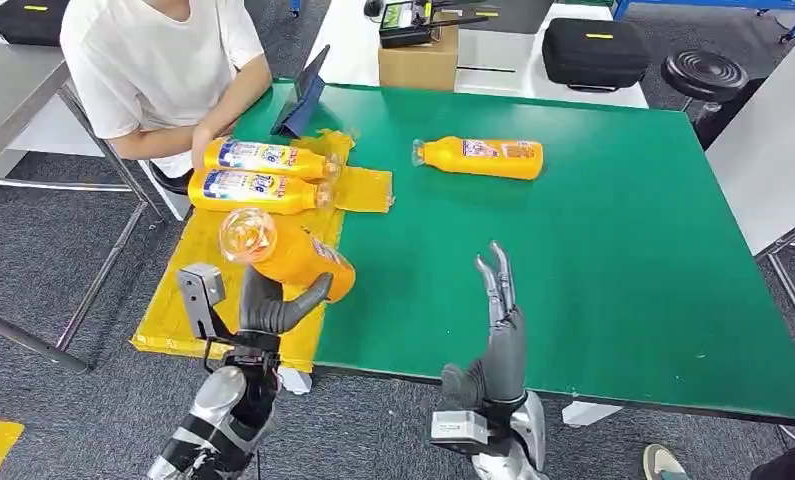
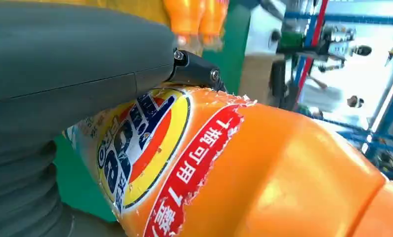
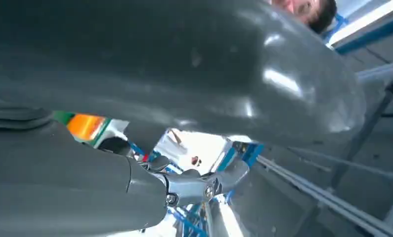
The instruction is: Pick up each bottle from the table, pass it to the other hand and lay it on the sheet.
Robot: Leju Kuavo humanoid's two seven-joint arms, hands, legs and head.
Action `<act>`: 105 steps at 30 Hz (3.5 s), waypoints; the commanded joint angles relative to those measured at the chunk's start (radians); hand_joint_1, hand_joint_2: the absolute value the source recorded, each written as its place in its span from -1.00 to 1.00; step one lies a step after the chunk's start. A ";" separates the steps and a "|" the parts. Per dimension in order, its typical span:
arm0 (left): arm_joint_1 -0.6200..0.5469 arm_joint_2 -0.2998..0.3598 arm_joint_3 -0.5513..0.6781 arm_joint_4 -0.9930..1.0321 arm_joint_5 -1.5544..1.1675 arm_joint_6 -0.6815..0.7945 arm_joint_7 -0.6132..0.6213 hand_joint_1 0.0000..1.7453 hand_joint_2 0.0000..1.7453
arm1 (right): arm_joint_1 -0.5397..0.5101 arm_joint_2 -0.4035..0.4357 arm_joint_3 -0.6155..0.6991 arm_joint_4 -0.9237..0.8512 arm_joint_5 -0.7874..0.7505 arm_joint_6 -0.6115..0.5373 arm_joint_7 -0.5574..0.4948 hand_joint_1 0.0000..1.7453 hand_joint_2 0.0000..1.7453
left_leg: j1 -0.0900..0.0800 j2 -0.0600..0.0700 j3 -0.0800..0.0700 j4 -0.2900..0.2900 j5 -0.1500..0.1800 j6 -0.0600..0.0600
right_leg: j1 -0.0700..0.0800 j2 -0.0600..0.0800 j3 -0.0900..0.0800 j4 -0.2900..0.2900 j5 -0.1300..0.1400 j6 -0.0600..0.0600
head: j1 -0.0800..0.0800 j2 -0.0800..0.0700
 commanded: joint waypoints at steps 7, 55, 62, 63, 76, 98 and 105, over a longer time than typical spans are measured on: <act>-0.220 0.037 0.119 0.351 -0.441 0.122 0.062 1.00 1.00 | 0.004 -0.012 -0.028 -0.094 -0.060 -0.002 0.002 -1.00 -1.00 | 0.002 0.000 0.004 0.000 -0.001 -0.002 | 0.002 -0.001 0.005 -0.001 -0.001 -0.003 | 0.000 0.000; -0.515 0.039 0.248 0.766 -1.056 -0.367 0.140 -1.00 1.00 | -0.054 -0.030 0.085 0.030 -0.219 0.113 0.002 -1.00 -1.00 | 0.002 0.001 0.004 0.000 0.000 -0.003 | 0.002 0.000 0.005 0.000 -0.001 -0.003 | 0.000 0.000; -0.517 0.054 0.261 0.791 -0.986 -0.391 0.143 -1.00 1.00 | -0.068 -0.038 0.111 0.037 -0.232 0.107 0.002 -1.00 -1.00 | 0.002 0.001 0.002 0.000 0.001 -0.002 | 0.002 0.001 0.003 0.000 0.000 -0.002 | 0.000 0.000; -0.515 0.059 0.262 0.794 -0.984 -0.384 0.145 -1.00 1.00 | -0.069 -0.036 0.111 0.041 -0.232 0.103 0.002 -1.00 -1.00 | 0.003 0.002 0.005 0.001 0.000 -0.003 | 0.003 0.001 0.006 0.000 -0.001 -0.003 | 0.000 0.000; -0.118 -0.018 0.271 -0.004 -0.242 -0.489 -0.063 -1.00 1.00 | 0.004 -0.006 0.048 -0.039 -0.178 -0.002 0.002 -1.00 -1.00 | 0.002 0.001 0.002 0.000 0.000 -0.002 | 0.001 0.000 0.002 0.001 -0.001 -0.002 | 0.000 0.000; 0.218 -0.039 0.172 -0.393 -0.092 -0.244 -0.192 -1.00 1.00 | -0.015 -0.179 -0.236 0.257 0.143 0.282 0.203 -1.00 1.00 | 0.002 -0.001 0.003 -0.001 0.000 -0.002 | 0.002 -0.001 0.005 -0.002 -0.001 -0.002 | 0.000 0.000; 0.207 -0.032 0.080 -0.380 -0.252 -0.065 -0.235 -1.00 1.00 | -0.122 -0.243 -0.290 0.479 0.304 0.266 0.208 -1.00 1.00 | 0.000 -0.001 0.003 -0.001 -0.001 -0.002 | 0.001 -0.001 0.005 -0.002 -0.001 -0.002 | 0.000 0.000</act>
